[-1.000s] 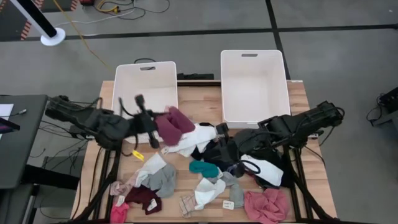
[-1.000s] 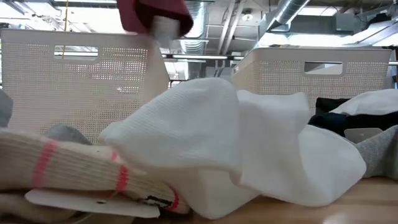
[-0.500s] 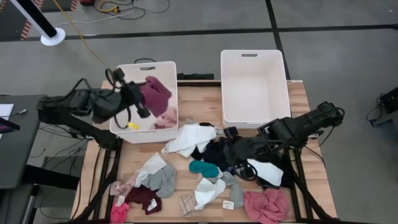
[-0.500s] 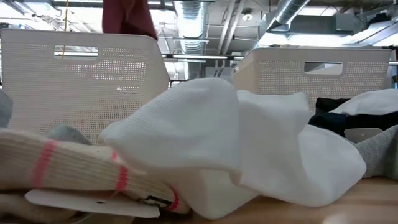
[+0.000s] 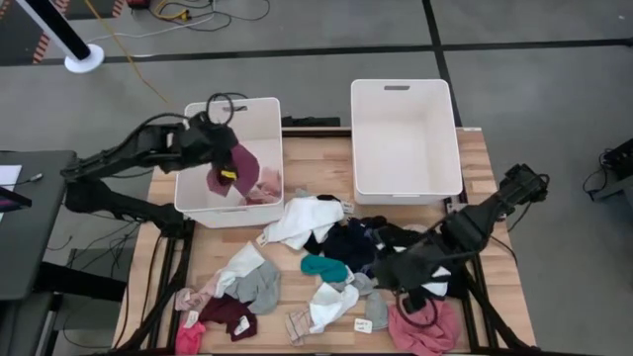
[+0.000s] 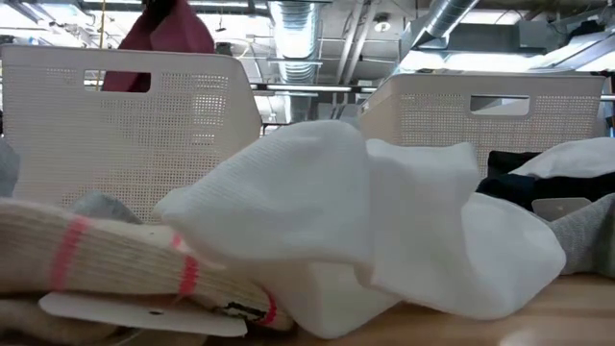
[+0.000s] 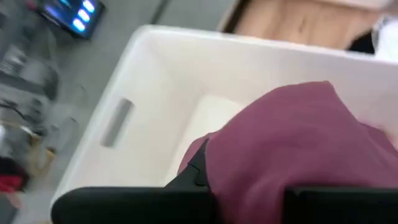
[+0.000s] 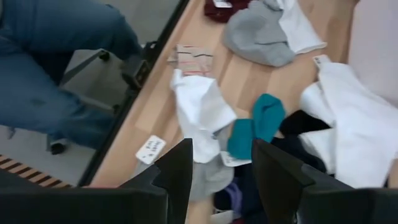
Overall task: Sort clothes
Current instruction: Put the red underwear into the left white bin, then put the pink underwear into the left white bin
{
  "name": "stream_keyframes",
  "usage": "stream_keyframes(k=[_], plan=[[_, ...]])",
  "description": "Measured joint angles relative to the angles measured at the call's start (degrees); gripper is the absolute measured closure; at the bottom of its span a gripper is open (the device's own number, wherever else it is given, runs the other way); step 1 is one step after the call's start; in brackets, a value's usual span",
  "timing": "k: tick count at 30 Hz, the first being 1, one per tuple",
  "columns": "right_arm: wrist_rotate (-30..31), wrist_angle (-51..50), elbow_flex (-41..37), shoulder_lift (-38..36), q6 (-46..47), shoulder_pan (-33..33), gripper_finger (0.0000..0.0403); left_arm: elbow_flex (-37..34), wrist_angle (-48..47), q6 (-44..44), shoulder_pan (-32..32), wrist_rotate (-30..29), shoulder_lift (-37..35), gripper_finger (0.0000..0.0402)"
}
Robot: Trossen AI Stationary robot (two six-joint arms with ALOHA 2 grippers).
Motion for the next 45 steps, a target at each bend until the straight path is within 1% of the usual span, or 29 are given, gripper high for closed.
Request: stream_keyframes(k=[4,9,11,13,16,20,25,29,33,37,41,45], plan=[[1.3,0.1,0.0,0.0,1.6,2.1,0.0225,-3.4,0.1,0.5,4.6,7.5,1.6,0.0391],[1.8,0.2,0.0,0.0,3.0,4.1,0.0226,-7.0,-0.3,0.2,10.0,20.4,4.8,0.0388],[2.5,0.2,0.0,0.0,3.4,4.7,0.0226,-7.9,-1.4,0.0,11.6,23.4,6.4,0.0387],[3.1,0.2,0.0,0.0,3.8,5.4,0.0226,-8.1,-2.3,-0.9,12.8,23.7,8.3,0.0381],[3.4,0.0,0.0,0.0,5.2,6.4,0.0226,-8.2,-3.8,-1.4,14.4,23.7,10.4,0.0358],[4.3,-0.5,0.0,0.0,7.1,8.2,0.0226,-8.2,-5.1,-1.4,15.2,24.1,11.6,0.0307],[4.9,-1.4,0.0,0.0,9.6,10.1,0.0226,-7.9,-6.1,-1.2,15.2,24.7,11.0,0.0233],[6.2,-2.4,0.0,0.0,11.6,11.1,0.0226,-6.4,-6.3,-1.0,15.2,24.7,9.7,0.0196],[6.3,-2.6,-1.5,0.0,13.9,11.3,0.0226,-3.8,-6.3,-1.7,15.1,24.2,8.1,0.0190],[6.3,-3.2,-5.9,0.0,17.1,11.3,0.0226,-1.3,-6.0,-2.6,14.3,23.9,5.7,0.0196],[5.7,-3.1,-10.9,0.1,20.9,11.0,0.0226,0.8,-3.9,-3.3,11.9,23.9,2.6,0.0203],[1.9,0.3,-15.5,0.0,26.6,11.4,0.0226,1.7,0.3,-5.3,8.0,23.9,-1.3,0.0209]])
